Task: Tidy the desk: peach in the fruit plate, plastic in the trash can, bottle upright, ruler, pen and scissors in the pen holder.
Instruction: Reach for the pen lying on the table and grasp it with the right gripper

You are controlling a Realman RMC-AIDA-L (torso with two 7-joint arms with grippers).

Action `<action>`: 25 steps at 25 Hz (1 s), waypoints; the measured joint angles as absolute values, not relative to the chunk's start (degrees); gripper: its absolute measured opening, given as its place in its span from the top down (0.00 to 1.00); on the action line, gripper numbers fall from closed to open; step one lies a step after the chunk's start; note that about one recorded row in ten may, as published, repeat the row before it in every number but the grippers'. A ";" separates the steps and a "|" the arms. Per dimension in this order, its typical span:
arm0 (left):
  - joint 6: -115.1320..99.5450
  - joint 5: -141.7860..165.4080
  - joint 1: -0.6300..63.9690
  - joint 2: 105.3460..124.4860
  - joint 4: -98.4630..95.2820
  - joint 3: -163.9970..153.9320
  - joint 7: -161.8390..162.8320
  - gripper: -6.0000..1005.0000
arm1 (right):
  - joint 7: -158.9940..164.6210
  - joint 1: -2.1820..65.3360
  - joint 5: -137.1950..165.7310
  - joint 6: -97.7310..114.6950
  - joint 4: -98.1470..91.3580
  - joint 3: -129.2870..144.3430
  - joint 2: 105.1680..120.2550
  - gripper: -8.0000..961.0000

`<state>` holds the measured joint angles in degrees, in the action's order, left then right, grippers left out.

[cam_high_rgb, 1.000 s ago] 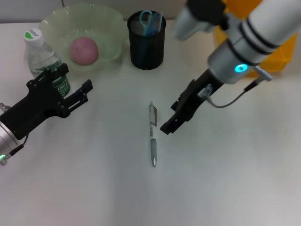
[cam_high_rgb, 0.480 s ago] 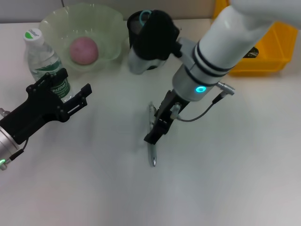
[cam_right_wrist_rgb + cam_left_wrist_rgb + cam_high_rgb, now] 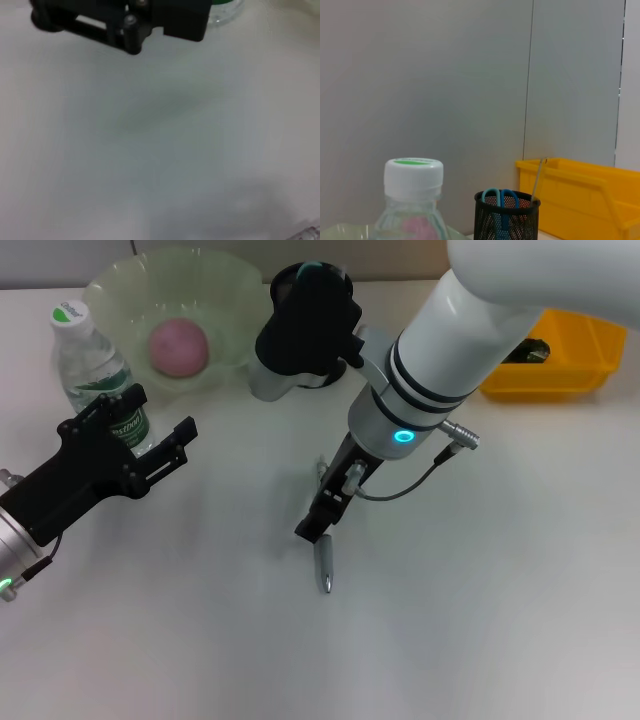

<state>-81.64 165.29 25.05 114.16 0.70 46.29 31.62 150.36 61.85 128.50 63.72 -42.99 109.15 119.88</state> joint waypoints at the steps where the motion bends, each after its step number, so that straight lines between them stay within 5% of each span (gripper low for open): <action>1: -81.64 165.29 25.05 114.16 0.70 46.29 31.62 0.22 | 150.36 61.85 128.50 63.72 -42.99 109.14 119.88 0.19; 25: -83.20 165.51 25.05 113.24 0.65 45.79 32.32 0.23 | 159.70 58.27 131.07 60.98 -46.38 112.61 119.87 0.24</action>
